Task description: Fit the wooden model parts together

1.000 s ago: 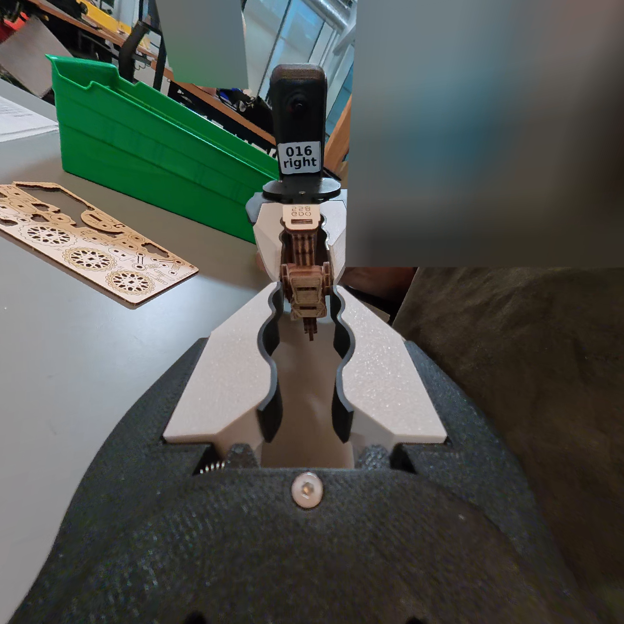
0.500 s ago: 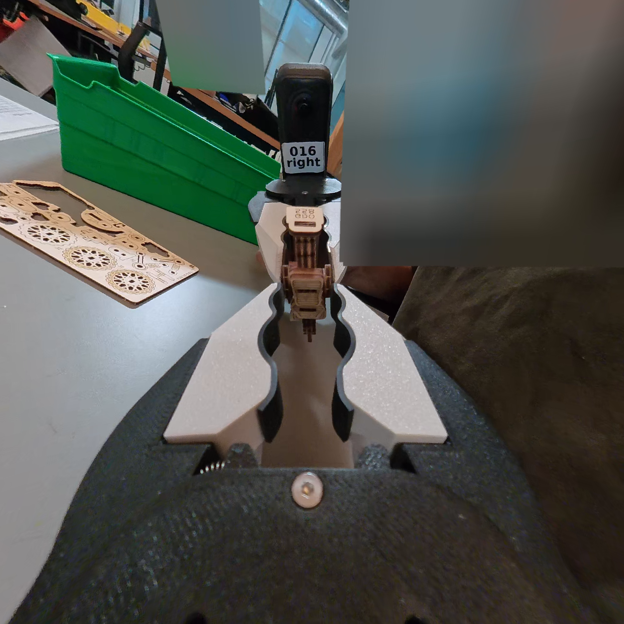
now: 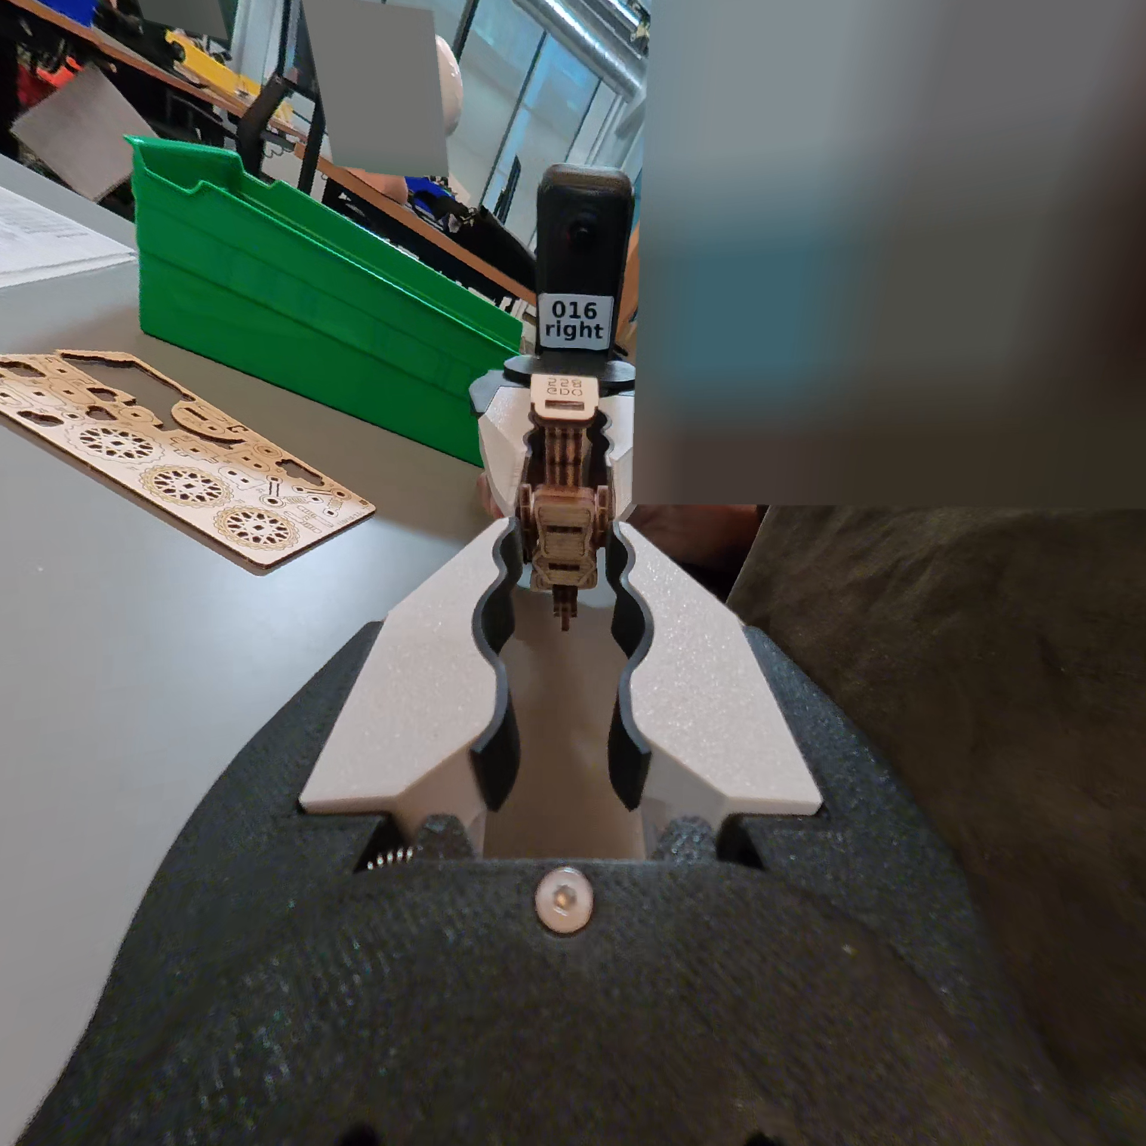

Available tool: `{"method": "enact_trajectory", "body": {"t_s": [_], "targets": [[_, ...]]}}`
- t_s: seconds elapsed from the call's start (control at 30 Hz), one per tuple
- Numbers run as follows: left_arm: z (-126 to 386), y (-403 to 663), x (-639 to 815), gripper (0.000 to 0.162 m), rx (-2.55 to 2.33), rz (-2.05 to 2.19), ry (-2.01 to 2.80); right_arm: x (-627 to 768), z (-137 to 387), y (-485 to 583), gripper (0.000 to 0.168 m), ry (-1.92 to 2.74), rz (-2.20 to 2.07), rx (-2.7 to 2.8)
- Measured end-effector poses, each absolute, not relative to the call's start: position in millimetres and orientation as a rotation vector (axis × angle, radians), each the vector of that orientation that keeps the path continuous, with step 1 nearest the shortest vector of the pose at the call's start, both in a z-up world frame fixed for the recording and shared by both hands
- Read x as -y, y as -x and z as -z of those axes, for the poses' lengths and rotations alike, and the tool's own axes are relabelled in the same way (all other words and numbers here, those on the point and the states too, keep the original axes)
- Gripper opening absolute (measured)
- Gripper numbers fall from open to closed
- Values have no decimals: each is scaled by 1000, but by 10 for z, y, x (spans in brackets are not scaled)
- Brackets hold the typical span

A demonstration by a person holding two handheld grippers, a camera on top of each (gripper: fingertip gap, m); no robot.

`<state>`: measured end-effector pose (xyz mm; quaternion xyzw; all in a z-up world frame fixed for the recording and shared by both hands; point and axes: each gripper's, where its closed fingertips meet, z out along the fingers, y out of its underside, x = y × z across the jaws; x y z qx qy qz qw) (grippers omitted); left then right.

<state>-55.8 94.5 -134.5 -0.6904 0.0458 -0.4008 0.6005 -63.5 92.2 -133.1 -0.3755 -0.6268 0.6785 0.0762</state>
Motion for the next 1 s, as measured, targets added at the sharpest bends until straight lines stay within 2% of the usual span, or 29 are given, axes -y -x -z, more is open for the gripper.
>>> {"method": "enact_trajectory", "body": {"t_s": [0.1,0.2,0.4,0.57,0.73,0.77,0.83,0.9,1.0], "targets": [[1350,561,-938,27,-120,911,1602,-973,1295,628,27,1087,-2003,1864],[1345,568,-930,27,-135,891,1602,-1040,1213,615,19,1083,-2068,1807],[1310,561,-913,27,-170,853,1588,-1034,1247,598,22,1091,-2075,1841],[1367,528,-919,27,-211,804,1623,-976,1293,576,8,1050,-2006,1901],[1350,526,-914,27,-220,798,1609,-974,1280,573,7,1039,-2017,1896],[1346,525,-913,27,-225,793,1605,-979,1276,575,12,1043,-2021,1892],[1314,528,-900,26,-239,776,1580,-1006,1266,593,33,1068,-2043,1869],[1276,540,-888,26,-252,753,1556,-1007,1263,584,39,1076,-2075,1873],[1250,553,-874,26,-271,720,1534,-974,1282,568,37,1034,-2021,1916]]}}
